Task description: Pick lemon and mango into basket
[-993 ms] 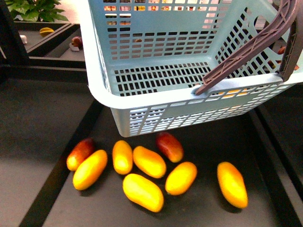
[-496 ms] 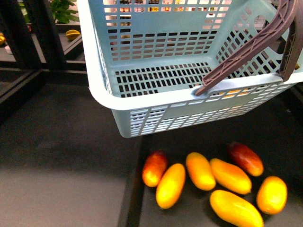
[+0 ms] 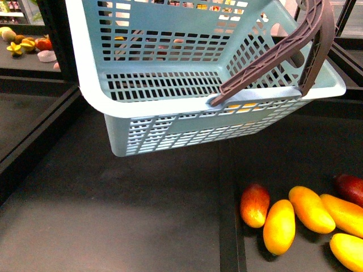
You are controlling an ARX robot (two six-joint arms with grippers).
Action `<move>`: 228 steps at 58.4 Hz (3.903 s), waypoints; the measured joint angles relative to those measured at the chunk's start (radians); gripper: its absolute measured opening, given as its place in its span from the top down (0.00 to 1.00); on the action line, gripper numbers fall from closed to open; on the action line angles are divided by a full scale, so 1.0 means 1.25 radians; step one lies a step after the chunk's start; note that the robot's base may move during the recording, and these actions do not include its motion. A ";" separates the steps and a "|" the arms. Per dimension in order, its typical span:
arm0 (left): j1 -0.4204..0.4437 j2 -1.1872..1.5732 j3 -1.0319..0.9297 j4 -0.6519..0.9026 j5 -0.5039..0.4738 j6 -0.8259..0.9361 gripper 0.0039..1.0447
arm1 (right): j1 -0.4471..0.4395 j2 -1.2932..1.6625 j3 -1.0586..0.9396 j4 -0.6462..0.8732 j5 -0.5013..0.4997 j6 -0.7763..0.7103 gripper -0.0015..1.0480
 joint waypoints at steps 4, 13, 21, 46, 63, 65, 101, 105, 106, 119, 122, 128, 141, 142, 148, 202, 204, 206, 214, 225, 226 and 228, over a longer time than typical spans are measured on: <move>-0.002 0.000 0.000 0.000 0.012 -0.004 0.95 | 0.011 -0.010 0.016 -0.073 0.083 0.017 0.08; -0.016 0.000 0.000 0.000 0.029 -0.005 0.95 | -0.071 0.104 0.182 -0.212 0.114 0.050 0.08; -0.026 0.000 0.000 0.000 0.042 -0.008 0.95 | -0.168 0.296 0.373 -0.171 -0.025 0.021 0.08; -0.015 0.000 0.000 0.000 0.018 -0.006 0.95 | -0.268 0.733 0.495 -0.214 -0.132 -0.231 0.08; -0.018 0.000 0.000 0.000 0.034 -0.007 0.95 | -0.168 0.882 0.570 -0.219 -0.112 -0.218 0.08; -0.018 0.000 0.000 0.000 0.033 -0.007 0.95 | -0.157 0.901 0.584 -0.225 -0.113 -0.216 0.08; -0.018 0.000 0.000 0.000 0.032 -0.007 0.95 | -0.074 1.174 0.792 -0.315 -0.101 -0.164 0.08; -0.018 0.000 0.000 0.000 0.032 -0.007 0.95 | -0.070 1.190 0.814 -0.324 -0.107 -0.158 0.08; -0.018 0.000 0.000 0.000 0.032 -0.007 0.95 | -0.069 1.196 0.822 -0.327 -0.107 -0.155 0.08; -0.017 0.000 0.000 0.000 0.026 -0.007 0.95 | -0.066 1.260 0.891 -0.363 -0.084 -0.126 0.08; -0.017 0.000 0.000 0.000 0.024 -0.007 0.95 | -0.067 1.276 0.908 -0.374 -0.079 -0.121 0.08; -0.018 0.000 0.000 0.000 0.026 -0.007 0.95 | -0.070 1.310 0.961 -0.402 -0.071 -0.110 0.08; -0.018 0.000 0.000 0.000 0.028 -0.007 0.95 | -0.070 1.324 1.000 -0.409 -0.076 -0.094 0.17; -0.018 0.000 0.000 0.000 0.028 -0.007 0.95 | -0.070 1.324 1.000 -0.409 -0.076 -0.094 0.19; -0.018 0.000 0.000 0.000 0.029 -0.007 0.95 | -0.075 1.324 0.989 -0.403 -0.082 -0.092 0.32; -0.018 0.000 0.000 0.000 0.028 -0.007 0.95 | -0.345 0.765 0.719 -0.240 -0.255 -0.034 0.42; -0.018 0.000 0.000 0.000 0.028 -0.007 0.95 | -0.334 0.730 0.702 -0.229 -0.267 -0.031 0.42; -0.018 0.000 0.000 0.000 0.028 -0.007 0.95 | -0.321 0.696 0.687 -0.219 -0.280 -0.027 0.42; -0.018 0.000 0.000 0.000 0.028 -0.007 0.95 | -0.254 0.591 0.655 -0.186 -0.290 -0.010 0.42; -0.017 0.000 0.000 0.000 0.026 -0.007 0.95 | -0.125 0.559 0.656 -0.105 -0.261 0.006 0.42; -0.017 0.000 0.000 0.000 0.026 -0.007 0.95 | -0.119 0.561 0.656 -0.098 -0.261 0.010 0.42; -0.018 0.000 0.000 0.000 0.026 -0.007 0.95 | -0.102 0.570 0.658 -0.081 -0.260 0.019 0.42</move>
